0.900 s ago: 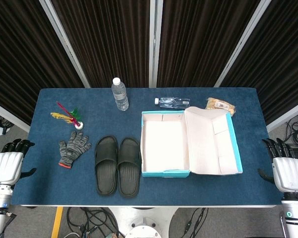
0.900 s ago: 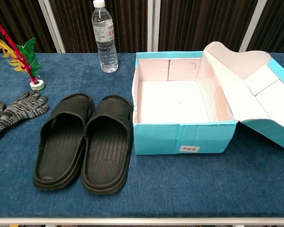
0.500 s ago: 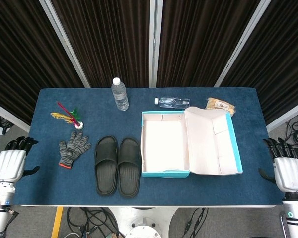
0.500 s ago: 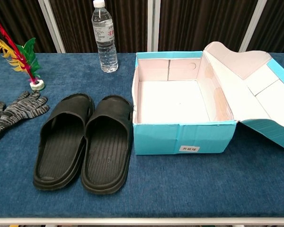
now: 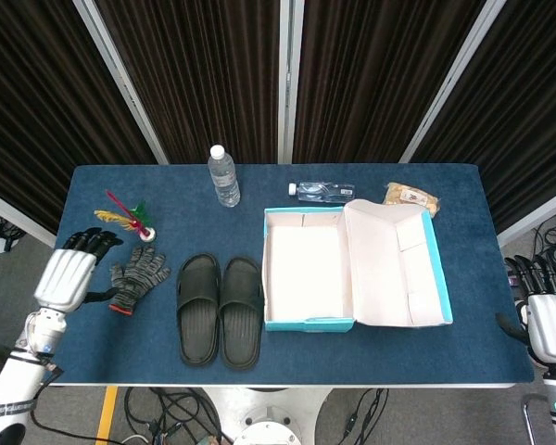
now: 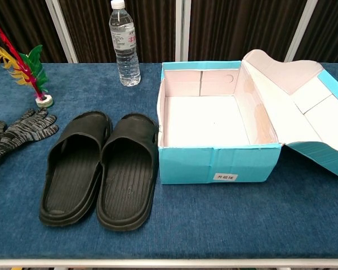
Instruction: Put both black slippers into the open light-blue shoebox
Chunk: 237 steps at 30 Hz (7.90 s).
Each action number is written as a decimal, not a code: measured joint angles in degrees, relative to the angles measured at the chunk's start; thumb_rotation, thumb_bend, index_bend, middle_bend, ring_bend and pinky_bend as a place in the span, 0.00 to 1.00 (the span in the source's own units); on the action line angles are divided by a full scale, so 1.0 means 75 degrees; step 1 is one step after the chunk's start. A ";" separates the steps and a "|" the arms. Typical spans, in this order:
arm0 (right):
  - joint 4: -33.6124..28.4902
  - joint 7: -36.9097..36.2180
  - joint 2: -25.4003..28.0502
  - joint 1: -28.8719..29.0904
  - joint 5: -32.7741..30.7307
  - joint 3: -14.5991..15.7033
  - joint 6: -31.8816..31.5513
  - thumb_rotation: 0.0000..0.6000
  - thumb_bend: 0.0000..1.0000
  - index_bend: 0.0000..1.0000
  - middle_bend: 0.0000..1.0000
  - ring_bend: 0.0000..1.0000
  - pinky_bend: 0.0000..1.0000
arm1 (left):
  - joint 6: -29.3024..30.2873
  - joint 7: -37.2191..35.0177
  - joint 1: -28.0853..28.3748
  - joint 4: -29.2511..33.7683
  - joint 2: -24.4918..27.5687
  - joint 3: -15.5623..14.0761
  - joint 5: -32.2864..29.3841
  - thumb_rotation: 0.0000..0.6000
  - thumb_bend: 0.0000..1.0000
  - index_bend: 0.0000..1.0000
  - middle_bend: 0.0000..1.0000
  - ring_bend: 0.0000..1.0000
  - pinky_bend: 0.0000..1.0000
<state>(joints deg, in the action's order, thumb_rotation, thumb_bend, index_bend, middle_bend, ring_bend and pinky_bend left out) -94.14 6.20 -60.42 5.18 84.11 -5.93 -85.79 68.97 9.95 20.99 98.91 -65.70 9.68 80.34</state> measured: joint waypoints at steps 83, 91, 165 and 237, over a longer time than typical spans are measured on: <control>0.0332 -0.0787 0.0294 -0.0123 0.0225 0.0036 -0.0157 1.00 0.07 0.12 0.12 0.05 0.13 | -0.2232 -0.0009 0.4269 0.0778 -0.0879 0.1285 -0.7285 1.00 0.00 0.52 0.57 0.88 0.90; 0.0034 -0.0530 0.0452 -0.0070 0.0337 0.0021 -0.0170 1.00 0.08 0.12 0.12 0.05 0.14 | -0.3540 -0.2089 0.4225 -0.0239 -0.1615 0.2153 -0.5618 1.00 0.00 0.52 0.56 0.75 0.85; -0.0746 0.0159 0.0927 -0.0096 0.0009 -0.0019 -0.0119 1.00 0.09 0.12 0.13 0.06 0.14 | -0.3895 -0.4999 0.6760 -1.0130 -0.8567 0.2006 -0.1760 1.00 0.00 0.08 0.02 0.05 0.37; -0.0283 -0.0352 0.0632 -0.0017 0.0303 0.0065 -0.0074 1.00 0.11 0.12 0.13 0.06 0.14 | -0.2547 0.2390 0.4744 -0.0761 -0.2396 -0.0889 -0.8617 1.00 0.00 0.51 0.51 0.84 0.88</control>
<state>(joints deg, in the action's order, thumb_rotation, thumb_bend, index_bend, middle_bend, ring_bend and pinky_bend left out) -96.26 3.57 -55.68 5.05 86.38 -5.44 -86.35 49.87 27.87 56.56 93.20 -83.67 3.01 15.71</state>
